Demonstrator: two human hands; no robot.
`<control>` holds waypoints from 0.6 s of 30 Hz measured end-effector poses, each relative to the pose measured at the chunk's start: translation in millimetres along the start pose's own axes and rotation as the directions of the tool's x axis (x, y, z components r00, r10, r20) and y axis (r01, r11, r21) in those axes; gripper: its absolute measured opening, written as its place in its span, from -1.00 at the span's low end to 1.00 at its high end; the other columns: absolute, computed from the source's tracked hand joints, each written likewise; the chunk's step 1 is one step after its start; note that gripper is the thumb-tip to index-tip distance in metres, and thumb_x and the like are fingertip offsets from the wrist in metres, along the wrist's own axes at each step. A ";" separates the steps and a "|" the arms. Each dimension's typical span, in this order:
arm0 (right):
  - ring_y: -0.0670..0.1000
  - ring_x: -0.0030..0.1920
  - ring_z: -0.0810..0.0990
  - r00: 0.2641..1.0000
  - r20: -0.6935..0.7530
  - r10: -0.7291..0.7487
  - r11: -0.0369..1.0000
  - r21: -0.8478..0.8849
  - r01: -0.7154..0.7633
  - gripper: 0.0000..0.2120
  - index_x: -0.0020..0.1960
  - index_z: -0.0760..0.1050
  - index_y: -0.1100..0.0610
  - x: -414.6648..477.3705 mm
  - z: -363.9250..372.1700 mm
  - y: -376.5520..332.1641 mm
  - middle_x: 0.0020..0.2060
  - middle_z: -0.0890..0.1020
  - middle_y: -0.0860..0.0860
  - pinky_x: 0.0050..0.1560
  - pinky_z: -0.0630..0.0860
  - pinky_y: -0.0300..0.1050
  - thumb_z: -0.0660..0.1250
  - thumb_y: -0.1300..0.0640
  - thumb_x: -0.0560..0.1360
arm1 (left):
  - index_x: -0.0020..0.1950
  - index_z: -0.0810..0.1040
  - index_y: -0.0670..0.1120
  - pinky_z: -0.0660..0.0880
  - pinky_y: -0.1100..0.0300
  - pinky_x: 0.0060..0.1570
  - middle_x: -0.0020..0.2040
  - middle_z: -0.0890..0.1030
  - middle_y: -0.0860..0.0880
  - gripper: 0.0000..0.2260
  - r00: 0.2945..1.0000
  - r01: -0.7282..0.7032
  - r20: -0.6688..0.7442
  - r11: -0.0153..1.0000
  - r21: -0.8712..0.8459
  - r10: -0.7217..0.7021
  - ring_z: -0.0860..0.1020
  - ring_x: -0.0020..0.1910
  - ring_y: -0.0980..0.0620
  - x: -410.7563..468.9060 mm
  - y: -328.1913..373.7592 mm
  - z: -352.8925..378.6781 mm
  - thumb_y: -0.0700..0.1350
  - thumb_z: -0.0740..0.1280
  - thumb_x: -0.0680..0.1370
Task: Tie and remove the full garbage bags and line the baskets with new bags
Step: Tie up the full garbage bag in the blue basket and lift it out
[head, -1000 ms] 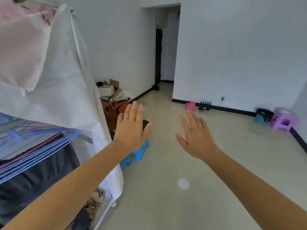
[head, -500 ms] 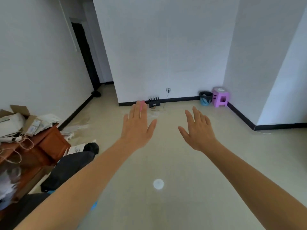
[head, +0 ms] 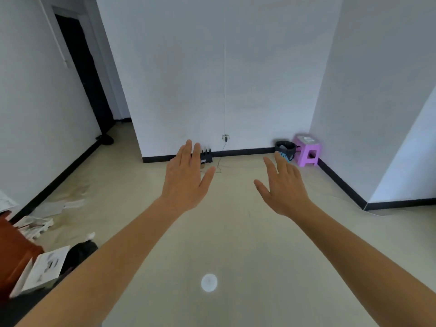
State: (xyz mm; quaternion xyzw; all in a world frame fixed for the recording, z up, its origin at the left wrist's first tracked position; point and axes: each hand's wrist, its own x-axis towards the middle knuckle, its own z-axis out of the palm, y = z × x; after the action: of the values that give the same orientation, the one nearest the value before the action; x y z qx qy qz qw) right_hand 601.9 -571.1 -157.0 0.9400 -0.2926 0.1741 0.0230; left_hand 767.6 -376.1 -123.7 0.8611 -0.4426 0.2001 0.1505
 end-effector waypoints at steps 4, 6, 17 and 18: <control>0.20 0.53 0.16 0.999 -0.009 0.054 0.998 -0.025 -0.054 -0.32 0.60 0.02 0.09 113.4 25.4 39.2 0.58 0.03 0.18 0.49 0.16 0.13 0.04 -0.25 0.61 | 0.60 -0.01 -0.18 0.19 -0.06 0.47 0.60 0.02 -0.19 -0.34 0.999 -0.047 0.017 0.998 -0.036 0.047 0.07 0.57 -0.15 132.5 -6.0 57.4 0.22 -0.05 0.63; 0.20 0.53 0.18 0.993 -0.020 0.116 0.993 -0.015 -0.116 -0.32 0.59 0.04 0.09 157.1 39.5 65.3 0.58 0.07 0.19 0.48 0.16 0.14 0.05 -0.25 0.61 | 0.60 0.00 -0.17 0.23 -0.06 0.45 0.60 0.03 -0.19 -0.35 0.996 -0.081 0.029 0.994 -0.067 0.083 0.08 0.56 -0.15 191.6 5.7 89.6 0.21 -0.04 0.64; 0.18 0.54 0.17 0.938 0.006 0.348 0.938 -0.003 -0.348 -0.33 0.58 0.04 0.11 404.2 155.5 274.7 0.57 0.10 0.16 0.49 0.19 0.17 0.06 -0.24 0.61 | 0.60 -0.05 -0.14 0.22 -0.13 0.45 0.61 -0.03 -0.16 -0.37 0.949 -0.300 0.068 0.949 -0.093 0.307 0.05 0.57 -0.15 496.4 110.9 306.0 0.21 -0.04 0.65; 0.18 0.54 0.17 0.935 0.012 0.355 0.935 0.008 -0.355 -0.33 0.58 0.04 0.11 432.7 161.8 293.6 0.57 0.10 0.17 0.49 0.18 0.17 0.06 -0.23 0.61 | 0.60 -0.05 -0.14 0.22 -0.13 0.44 0.61 -0.03 -0.17 -0.36 0.948 -0.303 0.075 0.948 -0.096 0.310 0.05 0.57 -0.15 525.8 118.6 321.2 0.21 -0.04 0.65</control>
State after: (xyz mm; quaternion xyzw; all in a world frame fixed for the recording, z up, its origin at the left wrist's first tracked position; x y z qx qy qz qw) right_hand 821.2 -1072.2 -178.5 0.8726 -0.4568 0.1721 -0.0148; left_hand 1015.7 -952.1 -143.7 0.7828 -0.5853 0.1639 0.1334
